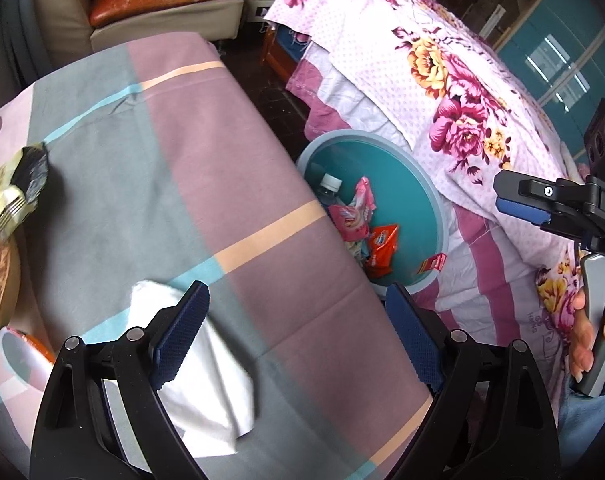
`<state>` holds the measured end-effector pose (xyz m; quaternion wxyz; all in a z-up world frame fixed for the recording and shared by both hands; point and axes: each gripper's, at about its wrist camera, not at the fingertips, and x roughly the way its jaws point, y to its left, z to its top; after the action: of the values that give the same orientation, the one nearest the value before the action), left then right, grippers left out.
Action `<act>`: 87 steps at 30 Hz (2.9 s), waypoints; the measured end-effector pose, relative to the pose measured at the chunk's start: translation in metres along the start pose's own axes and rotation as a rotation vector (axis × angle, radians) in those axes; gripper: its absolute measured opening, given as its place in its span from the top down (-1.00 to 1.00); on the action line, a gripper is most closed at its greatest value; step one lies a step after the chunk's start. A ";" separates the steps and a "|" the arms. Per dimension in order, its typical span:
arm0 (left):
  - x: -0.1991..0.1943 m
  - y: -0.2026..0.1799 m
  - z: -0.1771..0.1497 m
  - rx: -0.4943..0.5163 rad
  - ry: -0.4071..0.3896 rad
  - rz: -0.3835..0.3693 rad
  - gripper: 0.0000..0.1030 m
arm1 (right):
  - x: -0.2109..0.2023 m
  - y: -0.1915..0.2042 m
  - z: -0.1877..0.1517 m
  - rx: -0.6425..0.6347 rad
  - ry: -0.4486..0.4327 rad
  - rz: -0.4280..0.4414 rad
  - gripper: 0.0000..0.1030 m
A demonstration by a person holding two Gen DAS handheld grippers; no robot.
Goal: Collect trash
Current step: 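Open the left tool to drop the pink wrapper while the right tool drops the red wrapper, then move both tools back toward the white tissue on the table, then grasp the white tissue with the right tool and lift it, then grasp the white red-rimmed yogurt cup with the left tool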
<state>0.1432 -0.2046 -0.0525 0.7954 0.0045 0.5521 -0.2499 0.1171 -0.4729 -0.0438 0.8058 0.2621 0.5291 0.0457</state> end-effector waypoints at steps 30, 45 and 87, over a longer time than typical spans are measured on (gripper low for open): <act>-0.084 0.167 -0.091 -0.278 -0.113 0.112 -0.75 | 0.094 0.168 -0.074 -0.308 0.251 -0.001 -0.56; -0.088 0.219 -0.111 -0.398 -0.120 0.102 -0.75 | 0.137 0.220 -0.116 -0.460 0.271 -0.063 -0.56; -0.054 0.163 -0.076 -0.364 -0.127 0.174 -0.12 | 0.098 0.176 -0.074 -0.331 0.156 0.041 0.86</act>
<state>0.1280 -0.0197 -0.0779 0.8349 -0.1074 0.5343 -0.0764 0.1305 -0.2598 -0.0651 0.7932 0.1320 0.5699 0.1688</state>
